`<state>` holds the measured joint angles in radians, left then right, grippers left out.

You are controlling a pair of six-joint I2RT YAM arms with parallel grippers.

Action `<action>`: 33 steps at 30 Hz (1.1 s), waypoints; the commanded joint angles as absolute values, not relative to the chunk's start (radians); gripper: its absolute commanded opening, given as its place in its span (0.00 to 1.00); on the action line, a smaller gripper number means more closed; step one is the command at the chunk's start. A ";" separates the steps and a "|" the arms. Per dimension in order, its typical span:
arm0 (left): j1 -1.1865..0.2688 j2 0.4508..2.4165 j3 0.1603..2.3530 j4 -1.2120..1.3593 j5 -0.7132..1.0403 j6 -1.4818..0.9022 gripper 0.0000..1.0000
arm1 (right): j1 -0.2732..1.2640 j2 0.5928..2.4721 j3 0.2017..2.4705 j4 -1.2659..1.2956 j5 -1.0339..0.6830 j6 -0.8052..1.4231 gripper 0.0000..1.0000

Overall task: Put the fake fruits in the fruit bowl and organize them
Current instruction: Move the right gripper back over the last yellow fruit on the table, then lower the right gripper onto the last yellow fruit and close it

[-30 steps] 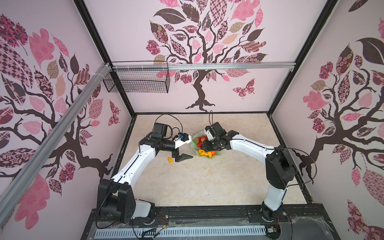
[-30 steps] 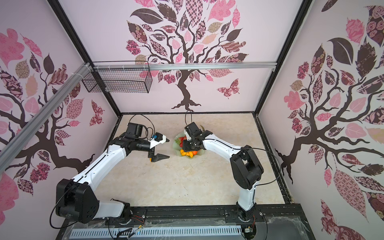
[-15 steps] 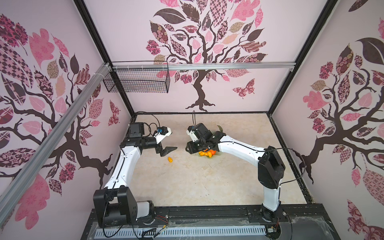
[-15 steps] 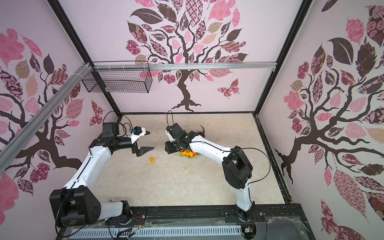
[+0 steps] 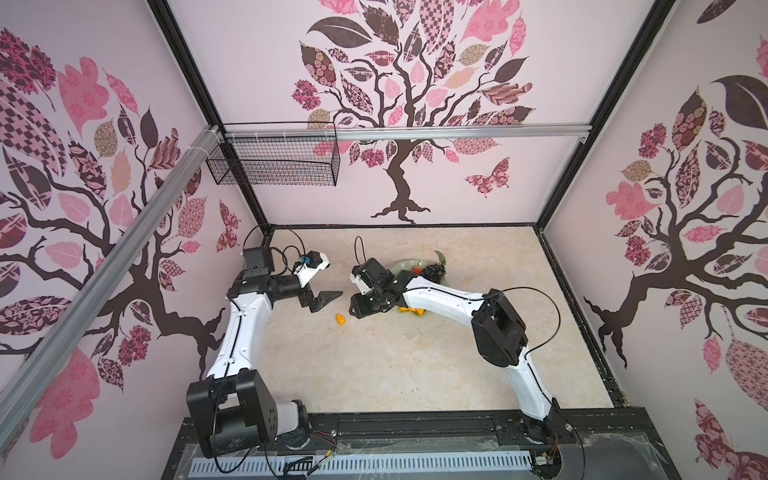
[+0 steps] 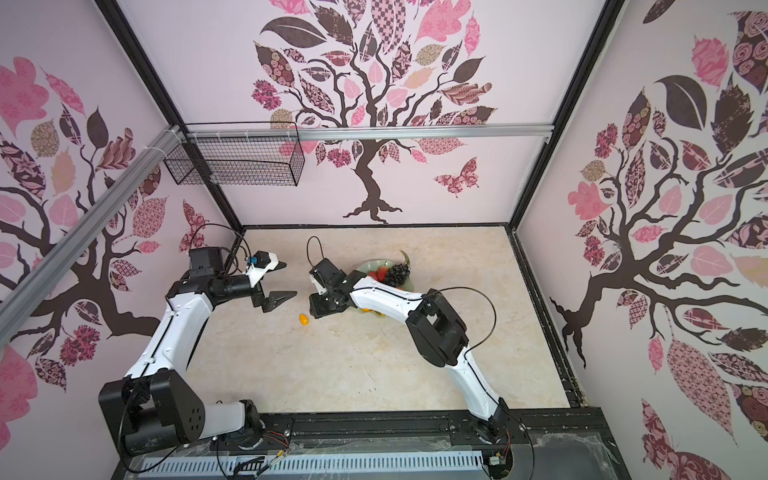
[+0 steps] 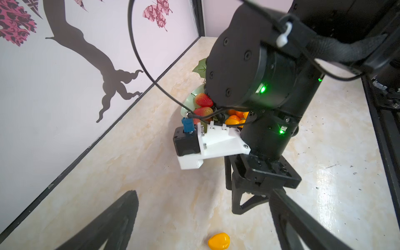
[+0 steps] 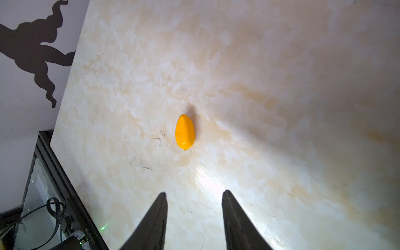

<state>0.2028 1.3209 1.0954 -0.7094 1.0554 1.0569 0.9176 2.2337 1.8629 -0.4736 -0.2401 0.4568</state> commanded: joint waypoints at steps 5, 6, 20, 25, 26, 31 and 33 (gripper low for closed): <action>0.209 1.326 1.128 -0.731 1.062 1.062 0.99 | 0.957 2.385 2.045 -0.536 -0.270 0.476 0.47; 0.209 1.330 1.128 -0.730 1.063 1.061 0.99 | 0.960 2.401 2.066 -0.543 -0.270 0.474 0.48; 0.209 1.329 1.131 -0.727 1.080 1.054 0.99 | 0.967 2.592 2.325 -0.666 -0.235 0.453 0.52; 0.209 1.331 1.131 -0.717 1.092 1.044 0.98 | 0.966 2.620 2.361 -0.694 -0.224 0.443 0.52; 0.209 1.331 1.131 -0.715 1.095 1.040 0.99 | 0.966 2.624 2.363 -0.695 -0.223 0.442 0.52; 0.209 1.333 1.131 -0.715 1.098 1.039 0.98 | 0.966 2.636 2.370 -0.703 -0.224 0.439 0.52; 0.209 1.332 1.132 -0.713 1.098 1.038 0.99 | 0.967 2.639 2.372 -0.706 -0.223 0.437 0.52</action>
<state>0.2035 1.3228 1.0954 -0.7185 1.0786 1.0458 0.9676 2.5813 2.3241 -0.6739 -0.2333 0.4488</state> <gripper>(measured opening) 0.986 0.520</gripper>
